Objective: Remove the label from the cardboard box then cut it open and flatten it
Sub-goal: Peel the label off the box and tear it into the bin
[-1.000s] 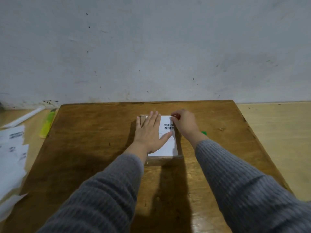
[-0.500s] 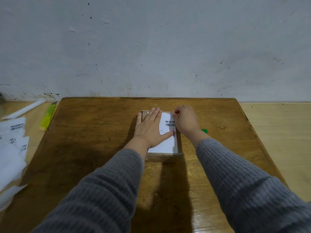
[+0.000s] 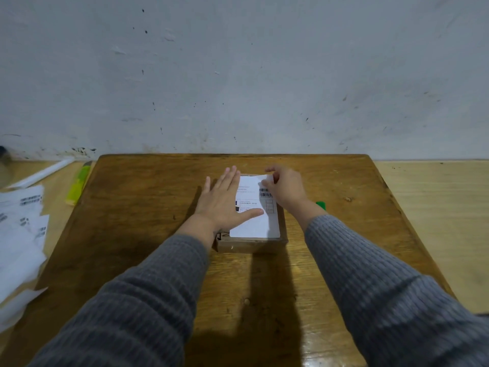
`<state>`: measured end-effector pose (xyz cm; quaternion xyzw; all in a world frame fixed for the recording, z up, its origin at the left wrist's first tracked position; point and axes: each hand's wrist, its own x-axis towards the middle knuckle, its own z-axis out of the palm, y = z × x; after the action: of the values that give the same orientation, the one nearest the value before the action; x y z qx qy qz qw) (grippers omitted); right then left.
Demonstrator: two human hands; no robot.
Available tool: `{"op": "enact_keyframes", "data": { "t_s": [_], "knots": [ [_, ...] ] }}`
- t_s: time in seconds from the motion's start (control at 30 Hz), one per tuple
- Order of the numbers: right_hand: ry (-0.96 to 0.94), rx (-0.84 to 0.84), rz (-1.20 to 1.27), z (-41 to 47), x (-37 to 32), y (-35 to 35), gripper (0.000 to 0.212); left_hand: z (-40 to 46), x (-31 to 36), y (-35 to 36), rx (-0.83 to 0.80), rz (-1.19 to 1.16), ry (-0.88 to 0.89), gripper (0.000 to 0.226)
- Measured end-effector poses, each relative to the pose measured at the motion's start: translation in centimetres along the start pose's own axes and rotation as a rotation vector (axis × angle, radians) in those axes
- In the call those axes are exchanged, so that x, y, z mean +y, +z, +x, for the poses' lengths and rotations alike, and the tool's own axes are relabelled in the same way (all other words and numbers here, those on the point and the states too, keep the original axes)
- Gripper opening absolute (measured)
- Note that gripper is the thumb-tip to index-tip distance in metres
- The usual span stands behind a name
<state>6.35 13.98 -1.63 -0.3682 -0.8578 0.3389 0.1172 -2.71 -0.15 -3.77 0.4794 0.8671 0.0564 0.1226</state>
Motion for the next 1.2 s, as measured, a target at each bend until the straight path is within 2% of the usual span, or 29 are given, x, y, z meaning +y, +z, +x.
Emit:
{"op": "enact_keyframes", "data": {
  "t_s": [0.07, 0.17, 0.47, 0.73, 0.8, 0.93, 1.03, 1.13, 1.2],
  "knots": [
    [0.031, -0.013, -0.018, 0.1, -0.2, 0.2, 0.018, -0.5, -0.7, -0.1, -0.033, 0.052, -0.009, 0.110],
    [0.051, 0.023, -0.026, 0.2, -0.3, 0.5, 0.006, -1.0, -1.2, 0.2, -0.060, 0.091, -0.012, 0.093],
    [0.063, 0.081, -0.173, -0.9, 0.4, 1.3, 0.013, -1.0, -1.1, 1.1, 0.011, 0.144, -0.024, 0.082],
    [0.047, 0.072, -0.099, -1.5, -0.3, 1.1, 0.013, -1.1, -0.8, 1.2, 0.022, 0.123, -0.037, 0.081],
    [0.022, 0.086, -0.042, -1.8, -0.7, 1.2, 0.011, -1.1, -0.8, 1.2, 0.023, 0.114, -0.039, 0.081],
    [0.037, 0.222, 0.108, -2.5, -1.0, 1.7, 0.012, -1.0, -0.8, 1.3, 0.028, 0.101, -0.042, 0.080],
    [0.068, 0.199, 0.227, -2.5, -1.0, 1.7, 0.023, -1.0, -0.8, 1.5, 0.031, 0.075, -0.053, 0.081],
    [0.147, 0.147, 0.398, -2.4, -1.0, 1.1, 0.047, -0.9, -0.8, 1.7, 0.048, 0.066, -0.058, 0.082],
    [0.197, 0.061, 0.441, -2.3, -1.2, 0.8, 0.042, -0.9, -0.8, 1.7, 0.054, 0.061, -0.058, 0.081]
  ]
}}
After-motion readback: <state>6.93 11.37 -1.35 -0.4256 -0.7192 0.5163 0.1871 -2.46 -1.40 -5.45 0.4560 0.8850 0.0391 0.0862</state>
